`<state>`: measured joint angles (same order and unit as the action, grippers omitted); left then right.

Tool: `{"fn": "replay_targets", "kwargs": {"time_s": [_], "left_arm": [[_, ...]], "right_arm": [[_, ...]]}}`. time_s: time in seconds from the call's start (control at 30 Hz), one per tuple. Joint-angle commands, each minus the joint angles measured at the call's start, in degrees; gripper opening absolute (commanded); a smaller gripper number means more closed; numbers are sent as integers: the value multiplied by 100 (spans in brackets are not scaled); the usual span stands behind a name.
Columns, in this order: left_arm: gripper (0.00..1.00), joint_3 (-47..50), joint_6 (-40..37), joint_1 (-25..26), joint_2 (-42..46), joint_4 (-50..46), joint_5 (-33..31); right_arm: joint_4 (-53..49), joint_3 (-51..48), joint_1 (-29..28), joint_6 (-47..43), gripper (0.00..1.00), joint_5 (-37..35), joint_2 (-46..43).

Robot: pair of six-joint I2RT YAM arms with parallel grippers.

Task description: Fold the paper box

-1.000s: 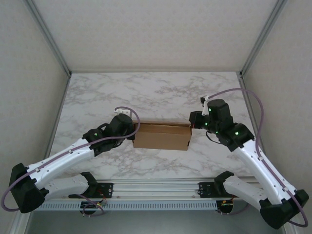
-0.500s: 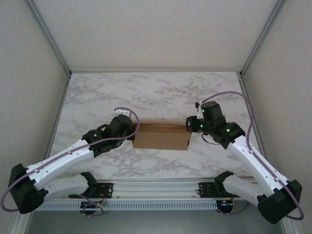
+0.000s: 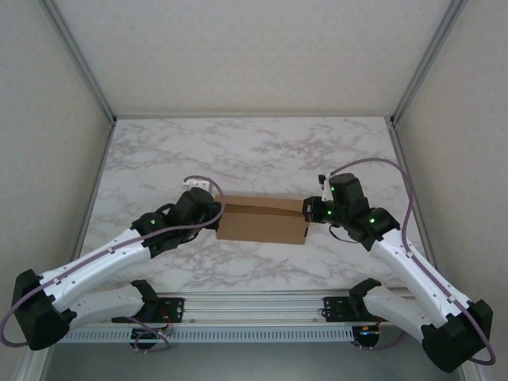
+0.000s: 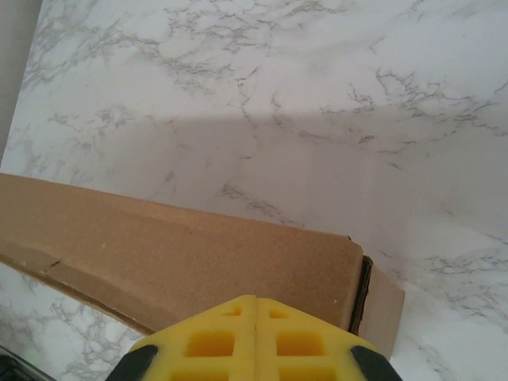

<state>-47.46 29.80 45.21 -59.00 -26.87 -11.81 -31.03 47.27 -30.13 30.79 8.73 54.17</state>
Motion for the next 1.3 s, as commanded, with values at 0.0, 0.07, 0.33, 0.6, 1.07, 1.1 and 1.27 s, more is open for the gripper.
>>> {"fn": "replay_targets", "kwargs": {"time_s": [0.0,0.07,0.33,0.6,1.07,1.1,1.27], "left_arm": [[34,30,127,49,274,-104,71],[37,13,139,47,431,-166,99],[37,-110,197,31,1394,24,-135],[36,-399,-32,-357,557,464,360],[19,177,81,-1103,-1,1644,1931],[19,253,116,-1102,3,1672,1953],[23,650,214,-1102,147,1690,1911]], "right_arm": [[-264,-157,-3,68,0,34,1],[-247,-154,-7,68,0,45,4],[-205,-174,-3,72,0,50,19],[-229,-119,-6,60,0,34,50],[-359,-92,-12,24,0,-116,129],[-360,-95,-10,25,0,-114,135],[-348,-150,-18,68,0,-143,129]]}}
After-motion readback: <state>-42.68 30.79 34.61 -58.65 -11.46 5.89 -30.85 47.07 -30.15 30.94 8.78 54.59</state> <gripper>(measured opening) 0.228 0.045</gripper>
